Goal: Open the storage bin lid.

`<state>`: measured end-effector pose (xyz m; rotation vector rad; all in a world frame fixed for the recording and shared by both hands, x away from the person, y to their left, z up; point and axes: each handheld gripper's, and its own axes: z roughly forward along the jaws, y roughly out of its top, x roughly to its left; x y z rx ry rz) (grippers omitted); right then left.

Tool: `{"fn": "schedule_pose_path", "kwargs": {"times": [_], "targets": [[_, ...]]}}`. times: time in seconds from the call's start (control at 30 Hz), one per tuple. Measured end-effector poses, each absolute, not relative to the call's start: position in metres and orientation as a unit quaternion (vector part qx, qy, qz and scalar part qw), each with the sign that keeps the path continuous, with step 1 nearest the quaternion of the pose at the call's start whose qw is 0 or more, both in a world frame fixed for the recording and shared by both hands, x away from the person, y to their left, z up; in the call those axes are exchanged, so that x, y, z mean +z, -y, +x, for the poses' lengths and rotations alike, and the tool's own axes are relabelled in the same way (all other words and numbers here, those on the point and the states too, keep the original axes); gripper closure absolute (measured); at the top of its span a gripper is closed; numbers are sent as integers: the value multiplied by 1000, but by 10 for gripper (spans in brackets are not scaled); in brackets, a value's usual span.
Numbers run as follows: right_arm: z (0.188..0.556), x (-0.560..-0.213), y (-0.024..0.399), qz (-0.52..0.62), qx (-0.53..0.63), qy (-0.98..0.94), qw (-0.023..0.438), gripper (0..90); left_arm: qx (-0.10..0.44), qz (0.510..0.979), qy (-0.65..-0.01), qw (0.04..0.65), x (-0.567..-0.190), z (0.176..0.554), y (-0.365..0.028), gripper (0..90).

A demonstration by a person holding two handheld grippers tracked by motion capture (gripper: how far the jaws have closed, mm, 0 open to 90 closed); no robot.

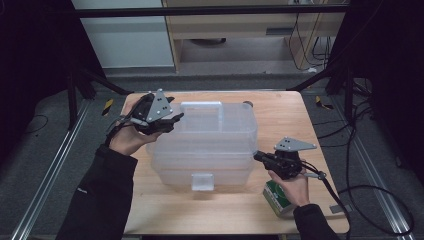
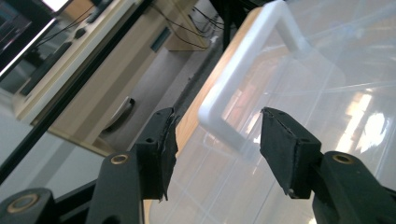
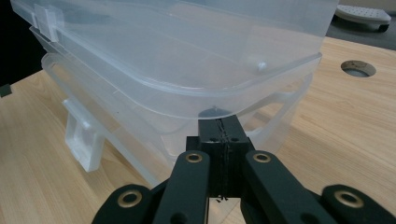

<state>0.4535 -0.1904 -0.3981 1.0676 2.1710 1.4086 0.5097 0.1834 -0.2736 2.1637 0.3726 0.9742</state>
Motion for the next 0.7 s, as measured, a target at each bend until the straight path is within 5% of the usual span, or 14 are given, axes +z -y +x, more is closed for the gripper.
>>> {"fn": "schedule_pose_path", "kwargs": {"times": [0.7], "targets": [[454,-398,190,378,495,-765,166,900,389,737,-307,459,-286,475,-262,553]]}}
